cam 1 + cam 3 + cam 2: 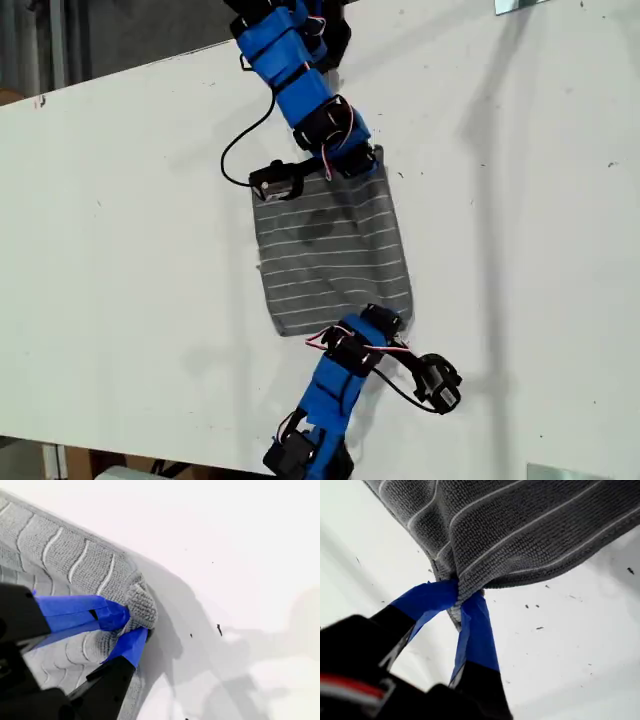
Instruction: Grasp corners of a square towel and fold twice.
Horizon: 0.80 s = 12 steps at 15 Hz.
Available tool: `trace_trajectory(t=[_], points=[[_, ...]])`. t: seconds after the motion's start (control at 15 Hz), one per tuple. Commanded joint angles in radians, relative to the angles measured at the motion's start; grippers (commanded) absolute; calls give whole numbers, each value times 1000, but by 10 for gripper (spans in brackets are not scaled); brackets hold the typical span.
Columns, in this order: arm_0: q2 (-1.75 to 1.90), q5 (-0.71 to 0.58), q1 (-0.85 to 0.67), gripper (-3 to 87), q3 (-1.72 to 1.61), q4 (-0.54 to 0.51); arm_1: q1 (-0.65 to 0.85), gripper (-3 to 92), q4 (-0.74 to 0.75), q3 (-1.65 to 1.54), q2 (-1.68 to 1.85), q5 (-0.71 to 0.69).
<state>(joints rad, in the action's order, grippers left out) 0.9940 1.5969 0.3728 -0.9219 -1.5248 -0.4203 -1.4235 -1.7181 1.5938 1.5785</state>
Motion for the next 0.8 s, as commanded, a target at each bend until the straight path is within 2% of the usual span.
trace_trajectory(t=[0.0,0.13,0.4,0.73], points=[[164,-83,-78,-2,21,-46,92,-1,-3,60,106,-84],[239,-155,-164,-2,12,-101,187,0,-15,48,175,-161],[396,-273,-380,-2,-137,-114,411,0,8,-143,428,-275],[449,-356,-644,-2,-411,15,712,-1,198,-333,511,-428]])
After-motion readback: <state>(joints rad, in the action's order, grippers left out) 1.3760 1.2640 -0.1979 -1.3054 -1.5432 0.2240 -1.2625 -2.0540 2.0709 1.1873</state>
